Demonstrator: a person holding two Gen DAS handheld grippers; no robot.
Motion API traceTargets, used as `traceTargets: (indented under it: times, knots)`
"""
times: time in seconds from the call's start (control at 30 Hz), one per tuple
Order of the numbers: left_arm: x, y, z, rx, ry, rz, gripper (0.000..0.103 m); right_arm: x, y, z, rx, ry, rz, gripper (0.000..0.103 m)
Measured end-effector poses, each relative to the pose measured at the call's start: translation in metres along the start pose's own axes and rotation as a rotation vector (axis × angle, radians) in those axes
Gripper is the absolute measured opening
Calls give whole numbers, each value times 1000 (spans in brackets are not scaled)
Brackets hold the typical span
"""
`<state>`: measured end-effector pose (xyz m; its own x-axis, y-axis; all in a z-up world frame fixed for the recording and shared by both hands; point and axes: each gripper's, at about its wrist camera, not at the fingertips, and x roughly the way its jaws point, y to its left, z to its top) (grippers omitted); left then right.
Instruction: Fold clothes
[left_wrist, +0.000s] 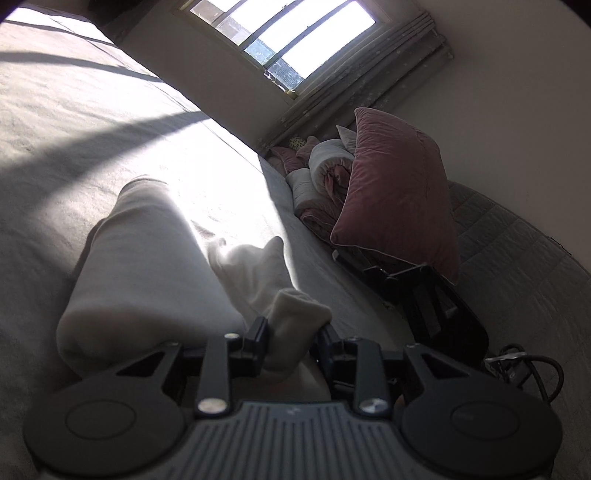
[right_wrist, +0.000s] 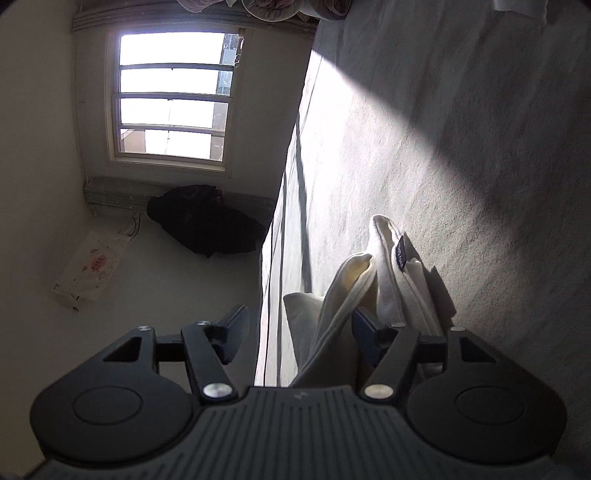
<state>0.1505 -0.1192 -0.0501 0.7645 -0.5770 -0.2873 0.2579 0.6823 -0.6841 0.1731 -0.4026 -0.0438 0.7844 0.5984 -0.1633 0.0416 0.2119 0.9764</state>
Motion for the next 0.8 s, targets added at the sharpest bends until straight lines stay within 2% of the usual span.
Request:
traceTargets:
  times: [0.03,0.07,0.17,0.33,0.37,0.4,0.43,0.53,0.63,0.7,0.8]
  knots:
    - [1,0,3,6,23,-12,35,2,2,0,-11,9,-15,66]
    - [1,-1,5,12,47,-23,43,4,4,-1,-25,13,-28,66]
    - [-2,-4,12,37,95,-49,53,10,12,-3,-81,32,-68,67]
    - [-13,-11,21,85,154,-84,55,25,28,-14,-265,56,-159,65]
    - [-15,-13,23,94,166,-91,55,28,29,-16,-293,59,-181,62]
    - [-19,-11,27,87,155,-87,55,30,29,-19,-322,63,-203,54]
    - [-24,-9,30,78,143,-82,55,33,29,-21,-351,67,-225,41]
    - [-34,-2,41,72,84,-41,53,42,32,-27,-421,60,-255,31]
    - [-38,10,51,67,31,10,50,37,30,-27,-414,36,-194,26]
    - [-37,17,56,60,7,35,42,31,31,-23,-404,23,-145,25]
    - [-30,25,58,58,-6,38,34,26,33,-16,-400,1,-131,25]
